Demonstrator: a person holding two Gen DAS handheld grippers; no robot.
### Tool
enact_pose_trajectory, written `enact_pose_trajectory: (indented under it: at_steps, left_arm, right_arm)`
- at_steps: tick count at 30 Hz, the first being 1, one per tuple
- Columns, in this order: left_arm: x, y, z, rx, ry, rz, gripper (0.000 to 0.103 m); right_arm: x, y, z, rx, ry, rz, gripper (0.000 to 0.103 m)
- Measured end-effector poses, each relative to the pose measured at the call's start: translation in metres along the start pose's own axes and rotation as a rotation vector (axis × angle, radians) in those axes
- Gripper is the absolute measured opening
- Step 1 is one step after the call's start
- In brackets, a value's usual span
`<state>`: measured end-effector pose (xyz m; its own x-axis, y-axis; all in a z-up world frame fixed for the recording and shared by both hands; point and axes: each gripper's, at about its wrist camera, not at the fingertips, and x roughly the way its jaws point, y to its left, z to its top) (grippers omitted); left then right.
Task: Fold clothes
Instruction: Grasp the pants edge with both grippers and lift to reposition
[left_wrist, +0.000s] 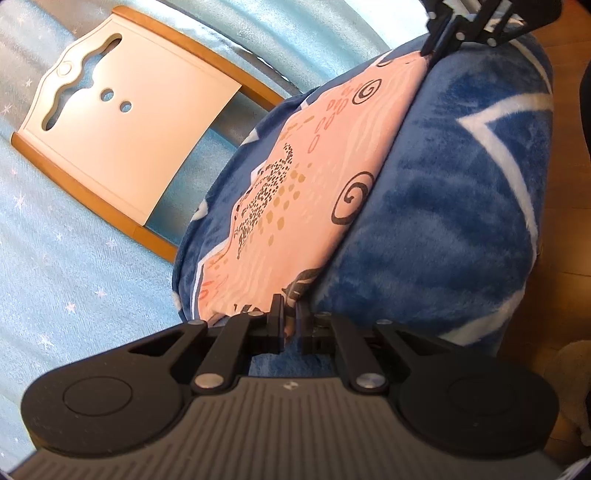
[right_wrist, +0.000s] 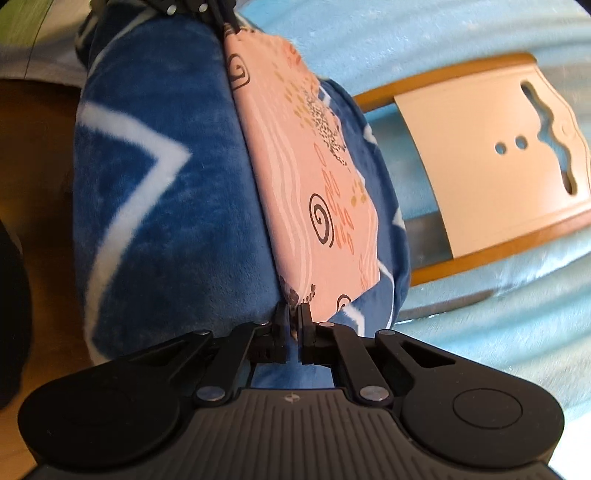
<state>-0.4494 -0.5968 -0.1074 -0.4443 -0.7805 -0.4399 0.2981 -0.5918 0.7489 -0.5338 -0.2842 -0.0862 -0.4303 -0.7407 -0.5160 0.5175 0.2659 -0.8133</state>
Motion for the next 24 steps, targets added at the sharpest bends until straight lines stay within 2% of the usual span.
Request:
enact_pose_trajectory:
  at_steps: [8,15,24]
  left_arm:
    - [0.002,-0.001,0.002,0.014,0.011,0.000,0.004]
    - [-0.001,0.008,0.001,-0.052,0.025,-0.026,0.004]
    - [-0.013,0.025,-0.016,-0.166,0.062,-0.042,0.004]
  right_arm:
    - [-0.004,0.001,-0.004,0.018,0.009,0.000,0.003]
    - [0.003,-0.010,-0.004,0.148,0.014,0.043,0.007]
    - [-0.009,-0.015,-0.022,0.239,0.037,0.076,0.007]
